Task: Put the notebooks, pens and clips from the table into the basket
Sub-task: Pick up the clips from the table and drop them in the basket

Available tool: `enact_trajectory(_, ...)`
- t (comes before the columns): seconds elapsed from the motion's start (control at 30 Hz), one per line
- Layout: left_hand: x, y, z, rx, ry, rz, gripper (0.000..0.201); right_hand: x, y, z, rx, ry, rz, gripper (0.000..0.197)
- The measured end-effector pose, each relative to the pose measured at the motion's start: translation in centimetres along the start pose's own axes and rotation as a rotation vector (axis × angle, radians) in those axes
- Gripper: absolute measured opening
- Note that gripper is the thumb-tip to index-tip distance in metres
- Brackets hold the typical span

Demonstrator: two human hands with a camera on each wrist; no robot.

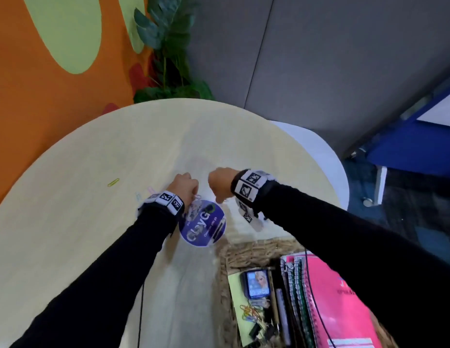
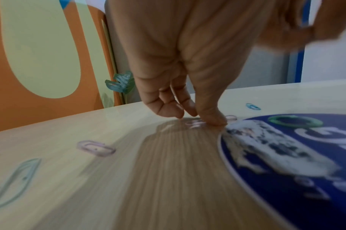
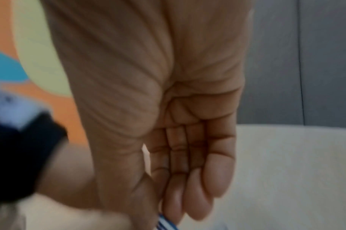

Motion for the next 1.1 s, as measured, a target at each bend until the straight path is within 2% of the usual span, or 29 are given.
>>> enact_trajectory(0.13,-0.2,0.1,0.7,0.042,-0.079,-0.113,0.017,3.8,7.9,1.4,0.0,-0.164,0.271,0.007)
enact_trajectory(0.2,-0.1,0.2,0.9,0.063,-0.043,-0.105,0.019,3.4,12.4,1.6,-0.019,-0.242,0.383,0.014)
enact_trajectory(0.27,0.1,0.6,1.1,0.08,0.0,-0.079,0.017,1.2,15.9,0.9,-0.012,-0.352,0.421,0.009)
enact_trajectory(0.4,1.9,2.2,2.8,0.077,0.108,-0.007,0.013,-6.3,18.4,-3.0,0.066,-0.369,0.244,0.025)
enact_trajectory(0.5,4.2,4.6,5.6,0.022,0.169,0.039,0.01,-11.7,18.3,-6.3,0.132,-0.242,0.082,0.02)
enact_trajectory(0.57,5.5,7.1,8.0,-0.014,0.213,0.059,0.009,-14.1,17.9,-7.9,0.149,-0.109,0.026,0.021)
enact_trajectory(0.7,5.9,13.6,13.2,-0.106,0.273,-0.041,0.016,-16.1,17.3,-10.2,0.17,0.042,-0.017,0.024)
enact_trajectory(0.8,4.0,18.1,16.3,-0.18,0.188,-0.142,0.013,-16.8,17.2,-9.9,0.114,0.032,-0.012,0.026)
enact_trajectory(0.87,2.1,20.2,17.9,-0.231,0.108,-0.2,0.007,-16.7,17.7,-8.3,0.02,-0.069,0.052,0.023)
enact_trajectory(0.9,1.0,21.0,18.6,-0.246,0.079,-0.232,0.011,-16.6,18.2,-7.0,-0.041,-0.141,0.106,0.02)
enact_trajectory(1.0,-3.3,21.9,19.9,-0.241,0.011,-0.344,0.023,-17.3,20.3,-3.1,-0.204,-0.344,0.259,0.016)
enact_trajectory(1.1,-7.0,21.7,20.9,-0.212,-0.079,-0.449,0.021,-18.9,22.3,-0.8,-0.305,-0.443,0.328,0.014)
Point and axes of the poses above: each hand's wrist, its own y-axis away from the middle knuckle, its own x-axis out of the back of the hand, z = x × y, the point moved 7 cm from there along -y, towards the middle knuckle, and after that the axes turned 13 degrees about y, right-handed, at the moved point
